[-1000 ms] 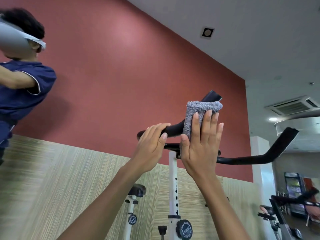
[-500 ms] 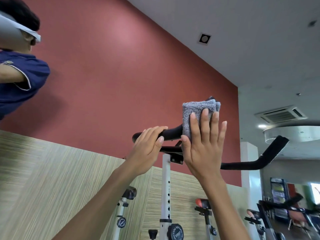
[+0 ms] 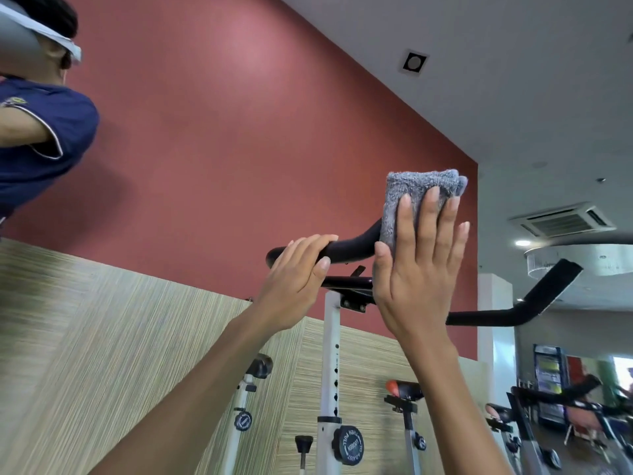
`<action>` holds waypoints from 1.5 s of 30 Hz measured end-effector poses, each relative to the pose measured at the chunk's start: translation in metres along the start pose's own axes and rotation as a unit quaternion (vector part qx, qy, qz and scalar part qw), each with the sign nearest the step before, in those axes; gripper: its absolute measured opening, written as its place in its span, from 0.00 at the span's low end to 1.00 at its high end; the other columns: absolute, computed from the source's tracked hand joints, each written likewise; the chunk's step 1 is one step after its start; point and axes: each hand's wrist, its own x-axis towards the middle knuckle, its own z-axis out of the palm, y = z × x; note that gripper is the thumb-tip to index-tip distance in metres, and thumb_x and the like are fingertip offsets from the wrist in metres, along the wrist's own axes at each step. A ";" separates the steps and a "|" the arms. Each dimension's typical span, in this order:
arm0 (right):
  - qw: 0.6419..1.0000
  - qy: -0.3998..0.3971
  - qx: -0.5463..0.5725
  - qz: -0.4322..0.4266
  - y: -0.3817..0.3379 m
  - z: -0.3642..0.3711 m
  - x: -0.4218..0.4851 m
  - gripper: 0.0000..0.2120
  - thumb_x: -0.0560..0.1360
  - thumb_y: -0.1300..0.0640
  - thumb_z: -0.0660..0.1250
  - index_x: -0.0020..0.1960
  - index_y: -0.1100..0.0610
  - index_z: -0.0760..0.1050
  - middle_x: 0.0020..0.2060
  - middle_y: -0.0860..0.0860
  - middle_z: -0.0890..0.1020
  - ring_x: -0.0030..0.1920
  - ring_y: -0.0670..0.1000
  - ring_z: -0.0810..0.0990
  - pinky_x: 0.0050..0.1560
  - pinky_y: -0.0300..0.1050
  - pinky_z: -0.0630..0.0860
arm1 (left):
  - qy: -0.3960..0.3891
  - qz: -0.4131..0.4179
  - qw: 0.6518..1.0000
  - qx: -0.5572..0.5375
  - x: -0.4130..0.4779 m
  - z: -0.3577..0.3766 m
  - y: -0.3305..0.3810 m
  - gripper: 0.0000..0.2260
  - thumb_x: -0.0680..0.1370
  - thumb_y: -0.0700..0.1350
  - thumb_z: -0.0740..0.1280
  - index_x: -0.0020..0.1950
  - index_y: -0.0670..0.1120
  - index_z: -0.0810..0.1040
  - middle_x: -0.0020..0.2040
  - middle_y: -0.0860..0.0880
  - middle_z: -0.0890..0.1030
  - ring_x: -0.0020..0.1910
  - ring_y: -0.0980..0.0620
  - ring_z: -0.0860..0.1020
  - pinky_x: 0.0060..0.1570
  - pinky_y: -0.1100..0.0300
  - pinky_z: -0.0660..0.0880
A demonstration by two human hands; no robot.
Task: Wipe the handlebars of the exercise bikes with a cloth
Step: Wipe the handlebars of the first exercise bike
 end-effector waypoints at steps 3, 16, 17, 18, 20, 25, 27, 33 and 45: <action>0.995 -0.015 -0.053 -0.084 -0.011 0.003 -0.011 0.26 0.83 0.48 0.53 0.78 0.55 0.56 0.77 0.55 0.54 0.78 0.56 0.46 0.76 0.62 0.48 | 0.003 0.003 1.000 -0.005 0.000 -0.001 0.000 0.21 0.83 0.55 0.46 0.73 0.52 0.65 0.69 0.60 0.68 0.70 0.62 0.62 0.74 0.47 0.58; 0.973 -0.059 -0.137 -0.175 -0.010 -0.013 -0.012 0.25 0.82 0.50 0.55 0.77 0.55 0.58 0.77 0.53 0.60 0.77 0.57 0.53 0.75 0.63 0.51 | 0.070 0.043 0.997 -0.001 0.003 0.009 -0.011 0.19 0.84 0.54 0.48 0.70 0.51 0.69 0.64 0.60 0.72 0.63 0.61 0.67 0.65 0.58 0.60; 0.968 -0.064 -0.156 -0.183 -0.008 -0.015 -0.010 0.25 0.82 0.49 0.54 0.77 0.55 0.58 0.77 0.53 0.60 0.77 0.57 0.54 0.75 0.63 0.50 | 0.073 0.060 0.996 0.005 0.005 0.011 -0.016 0.19 0.83 0.54 0.47 0.69 0.52 0.69 0.64 0.60 0.72 0.64 0.60 0.68 0.65 0.58 0.60; 0.965 -0.066 -0.174 -0.183 -0.005 -0.018 -0.006 0.25 0.82 0.49 0.54 0.77 0.54 0.58 0.77 0.52 0.60 0.78 0.56 0.54 0.75 0.62 0.47 | 0.074 0.075 0.994 0.003 0.008 0.011 -0.022 0.20 0.83 0.54 0.46 0.69 0.52 0.69 0.64 0.60 0.72 0.63 0.61 0.68 0.65 0.59 0.59; 0.966 -0.061 -0.200 -0.152 -0.002 -0.024 0.002 0.23 0.82 0.49 0.53 0.76 0.54 0.61 0.76 0.51 0.61 0.78 0.55 0.54 0.75 0.62 0.44 | 0.073 0.092 0.993 -0.016 0.012 0.011 -0.041 0.20 0.83 0.54 0.46 0.68 0.51 0.70 0.60 0.62 0.72 0.60 0.62 0.68 0.64 0.60 0.59; 0.961 -0.065 -0.249 -0.103 -0.047 -0.006 -0.007 0.23 0.82 0.49 0.51 0.74 0.57 0.65 0.74 0.55 0.67 0.77 0.57 0.54 0.76 0.61 0.47 | 0.081 0.114 0.988 -0.064 0.021 0.013 -0.098 0.19 0.83 0.54 0.45 0.63 0.50 0.72 0.54 0.60 0.73 0.53 0.56 0.71 0.59 0.56 0.64; 0.950 -0.092 -0.263 -0.139 -0.066 0.011 -0.022 0.23 0.82 0.49 0.52 0.74 0.58 0.64 0.73 0.55 0.68 0.77 0.57 0.55 0.76 0.61 0.49 | 0.080 0.133 0.985 -0.079 0.025 0.017 -0.106 0.18 0.83 0.54 0.46 0.62 0.50 0.72 0.52 0.60 0.72 0.50 0.55 0.70 0.55 0.57 0.63; 0.921 -0.112 -0.355 -0.111 -0.059 -0.005 -0.012 0.21 0.82 0.49 0.55 0.73 0.53 0.66 0.70 0.53 0.71 0.77 0.55 0.58 0.74 0.63 0.47 | 0.110 0.140 0.976 -0.123 0.028 0.022 -0.110 0.18 0.83 0.52 0.47 0.60 0.49 0.74 0.52 0.55 0.77 0.48 0.57 0.67 0.52 0.59 0.59; 0.921 -0.048 -0.356 -0.153 -0.033 -0.003 -0.019 0.27 0.82 0.48 0.54 0.78 0.51 0.49 0.76 0.53 0.57 0.78 0.53 0.46 0.75 0.58 0.38 | 0.143 0.128 0.972 -0.132 0.025 0.022 -0.104 0.17 0.82 0.50 0.49 0.58 0.48 0.76 0.51 0.53 0.79 0.49 0.51 0.72 0.51 0.60 0.57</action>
